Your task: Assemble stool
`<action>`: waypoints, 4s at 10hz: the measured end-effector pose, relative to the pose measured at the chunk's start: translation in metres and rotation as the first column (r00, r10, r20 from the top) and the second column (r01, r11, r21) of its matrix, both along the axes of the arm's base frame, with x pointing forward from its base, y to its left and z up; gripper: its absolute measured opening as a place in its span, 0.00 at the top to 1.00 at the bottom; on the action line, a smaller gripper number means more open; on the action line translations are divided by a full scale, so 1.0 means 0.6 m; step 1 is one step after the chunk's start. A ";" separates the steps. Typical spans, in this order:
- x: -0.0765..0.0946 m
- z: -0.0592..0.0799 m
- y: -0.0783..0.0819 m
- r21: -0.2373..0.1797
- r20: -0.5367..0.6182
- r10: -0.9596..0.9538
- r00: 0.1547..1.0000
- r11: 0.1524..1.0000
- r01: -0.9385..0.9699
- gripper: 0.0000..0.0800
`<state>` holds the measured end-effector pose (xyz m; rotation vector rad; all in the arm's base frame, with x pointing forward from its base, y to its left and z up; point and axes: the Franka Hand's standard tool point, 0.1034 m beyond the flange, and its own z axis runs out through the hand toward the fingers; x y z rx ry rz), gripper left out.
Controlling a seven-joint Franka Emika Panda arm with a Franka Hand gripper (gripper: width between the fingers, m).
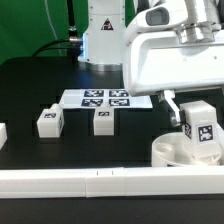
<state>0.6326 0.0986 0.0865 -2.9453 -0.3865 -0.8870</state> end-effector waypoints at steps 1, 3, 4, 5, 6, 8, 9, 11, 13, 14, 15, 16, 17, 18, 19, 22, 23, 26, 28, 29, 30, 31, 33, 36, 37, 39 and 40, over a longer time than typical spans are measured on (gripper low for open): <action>0.003 0.012 -0.001 0.000 -0.015 0.002 1.000 1.000 -0.002 0.19; 0.013 0.041 -0.005 -0.001 -0.042 0.005 0.999 1.000 -0.005 0.19; 0.021 0.052 -0.009 -0.002 -0.050 0.003 0.999 1.000 -0.003 0.19; 0.020 0.048 -0.008 -0.002 -0.047 0.003 0.999 1.000 -0.003 0.19; 0.020 0.046 -0.008 -0.002 -0.049 0.003 0.999 1.000 -0.004 0.19; 0.017 0.041 -0.010 -0.003 -0.069 0.004 0.998 1.000 -0.005 0.19; 0.016 0.032 -0.020 -0.003 -0.083 -0.006 0.997 1.000 0.005 0.19; 0.009 0.021 -0.011 0.002 -0.190 0.008 0.982 1.000 -0.008 0.19; 0.008 0.020 -0.001 0.014 -0.343 0.016 0.939 1.000 -0.012 0.19; 0.002 0.019 0.003 0.019 -0.411 0.021 0.911 1.000 -0.015 0.19; 0.000 0.019 0.007 0.024 -0.484 0.032 0.874 0.999 -0.023 0.19; 0.007 0.020 0.004 0.025 -0.535 0.037 0.844 0.999 -0.028 0.19; 0.014 0.021 -0.002 0.022 -0.558 0.037 0.829 0.999 -0.030 0.19; 0.016 0.020 -0.007 0.022 -0.552 0.035 0.833 0.999 -0.028 0.19; 0.015 0.015 -0.010 0.021 -0.553 0.032 0.833 0.999 -0.025 0.19; 0.018 0.008 -0.012 0.019 -0.534 0.044 0.845 0.999 -0.039 0.50; 0.018 0.007 -0.011 0.020 -0.534 0.043 0.844 0.999 -0.038 0.50; 0.018 0.007 -0.011 0.022 -0.537 0.022 0.843 1.000 -0.012 0.58; 0.017 0.006 -0.008 0.028 -0.555 -0.097 0.826 0.990 0.135 0.58; 0.019 0.006 -0.007 0.039 -0.563 -0.188 0.805 0.967 0.253 0.58; 0.018 0.006 -0.001 0.036 -0.574 -0.251 0.780 0.943 0.331 0.58; 0.017 0.005 0.001 0.035 -0.591 -0.342 0.730 0.894 0.447 0.58; 0.012 0.003 0.006 0.016 -0.614 -0.542 0.574 0.718 0.696 0.58; 0.008 0.001 0.012 -0.009 -0.634 -0.685 0.360 0.472 0.882 0.58; 0.008 0.001 0.015 -0.021 -0.637 -0.714 0.290 0.392 0.920 0.58; 0.010 0.000 0.015 -0.041 -0.642 -0.749 0.162 0.245 0.969 0.58; 0.010 0.000 0.015 -0.052 -0.651 -0.755 0.078 0.148 0.988 0.58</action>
Offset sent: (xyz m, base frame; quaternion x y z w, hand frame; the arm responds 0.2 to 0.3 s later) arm 0.0229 -0.0159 0.0339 0.0014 -0.0532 -0.0199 0.9984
